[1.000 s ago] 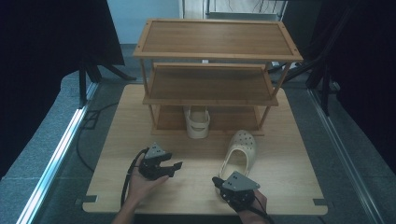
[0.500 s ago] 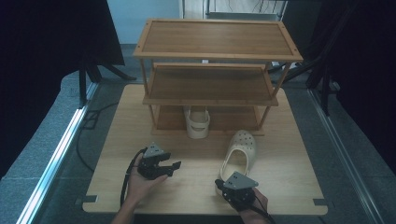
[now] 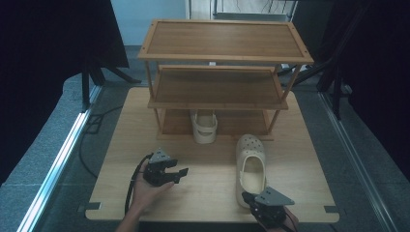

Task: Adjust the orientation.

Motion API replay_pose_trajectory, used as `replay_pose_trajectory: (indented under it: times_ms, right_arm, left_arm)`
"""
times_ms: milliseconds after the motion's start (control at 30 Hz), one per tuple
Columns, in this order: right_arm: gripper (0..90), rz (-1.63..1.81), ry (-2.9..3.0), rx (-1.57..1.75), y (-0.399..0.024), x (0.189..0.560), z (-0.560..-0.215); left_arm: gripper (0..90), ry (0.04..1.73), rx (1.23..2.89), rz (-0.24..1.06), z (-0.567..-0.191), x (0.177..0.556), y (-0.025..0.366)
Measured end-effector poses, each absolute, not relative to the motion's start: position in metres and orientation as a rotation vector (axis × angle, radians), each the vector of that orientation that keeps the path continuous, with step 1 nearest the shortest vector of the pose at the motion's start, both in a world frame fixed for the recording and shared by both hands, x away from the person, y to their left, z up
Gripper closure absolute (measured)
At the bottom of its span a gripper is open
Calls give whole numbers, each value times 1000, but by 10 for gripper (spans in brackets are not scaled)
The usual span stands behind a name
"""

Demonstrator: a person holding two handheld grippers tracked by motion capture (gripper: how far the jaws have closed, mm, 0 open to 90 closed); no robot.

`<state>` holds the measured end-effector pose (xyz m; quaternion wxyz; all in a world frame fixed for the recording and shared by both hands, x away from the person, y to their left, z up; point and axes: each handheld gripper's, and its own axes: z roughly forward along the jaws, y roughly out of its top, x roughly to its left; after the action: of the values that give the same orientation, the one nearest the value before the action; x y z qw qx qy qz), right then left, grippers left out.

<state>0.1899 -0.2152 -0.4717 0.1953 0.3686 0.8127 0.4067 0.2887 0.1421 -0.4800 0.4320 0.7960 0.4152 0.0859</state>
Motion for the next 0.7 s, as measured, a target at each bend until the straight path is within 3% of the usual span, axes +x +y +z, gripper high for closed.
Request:
replay_pose_trajectory:
  times_ms: [700]
  right_arm:
    - [900, 1132, 2177, 1213, -277, 189, -471]
  left_arm:
    - [408, 1039, 1992, 207, -482, 289, 143]
